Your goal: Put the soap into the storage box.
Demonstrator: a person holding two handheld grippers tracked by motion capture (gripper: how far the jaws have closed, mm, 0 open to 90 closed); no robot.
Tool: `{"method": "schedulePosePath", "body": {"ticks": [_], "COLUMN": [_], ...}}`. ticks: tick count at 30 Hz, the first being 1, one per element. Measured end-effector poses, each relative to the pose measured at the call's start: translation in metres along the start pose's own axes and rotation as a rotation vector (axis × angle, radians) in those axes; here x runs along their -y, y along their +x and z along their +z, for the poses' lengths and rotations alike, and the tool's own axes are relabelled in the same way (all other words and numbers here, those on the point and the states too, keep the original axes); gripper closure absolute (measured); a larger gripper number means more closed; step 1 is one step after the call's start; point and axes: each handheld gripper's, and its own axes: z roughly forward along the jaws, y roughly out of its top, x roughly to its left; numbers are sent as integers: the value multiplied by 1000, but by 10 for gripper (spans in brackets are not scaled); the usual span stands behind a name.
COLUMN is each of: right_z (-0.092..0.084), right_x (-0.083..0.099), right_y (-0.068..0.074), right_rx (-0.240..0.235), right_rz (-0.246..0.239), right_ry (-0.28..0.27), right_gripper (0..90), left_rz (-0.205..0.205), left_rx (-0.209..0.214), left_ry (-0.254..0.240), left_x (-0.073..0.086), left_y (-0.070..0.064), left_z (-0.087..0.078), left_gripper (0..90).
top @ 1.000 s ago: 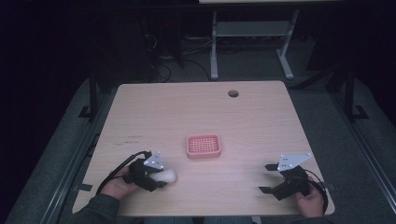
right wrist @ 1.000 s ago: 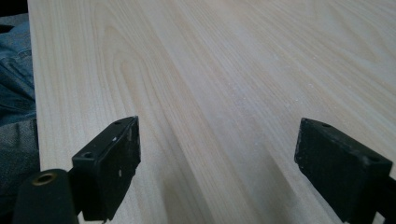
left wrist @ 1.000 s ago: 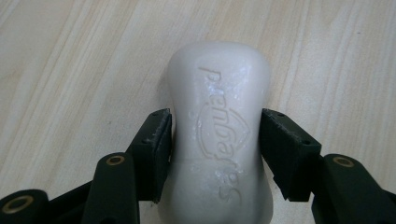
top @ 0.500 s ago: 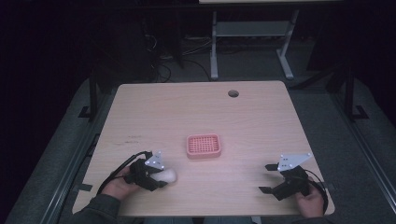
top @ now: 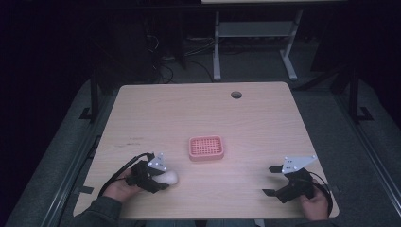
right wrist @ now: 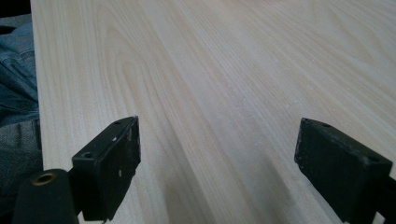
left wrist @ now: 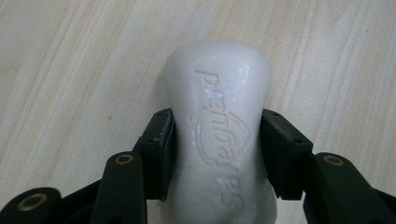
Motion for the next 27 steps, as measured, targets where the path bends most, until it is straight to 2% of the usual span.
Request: {"method": "schedulePosePath", "body": {"ticks": [22, 27], "right_z": [-3, -5], "right_x": [1, 4], "right_y": [0, 0], "right_rx": [7, 10], "right_rz": [7, 18], "right_ry": [-20, -28], "right_gripper": [141, 140], "left_rz": [16, 11], "left_rx": [-24, -4], "left_ry": [-17, -24], "left_x": [-7, -11], "left_y": [-3, 1], "left_z": [-10, -12], "left_gripper": [492, 492]}}
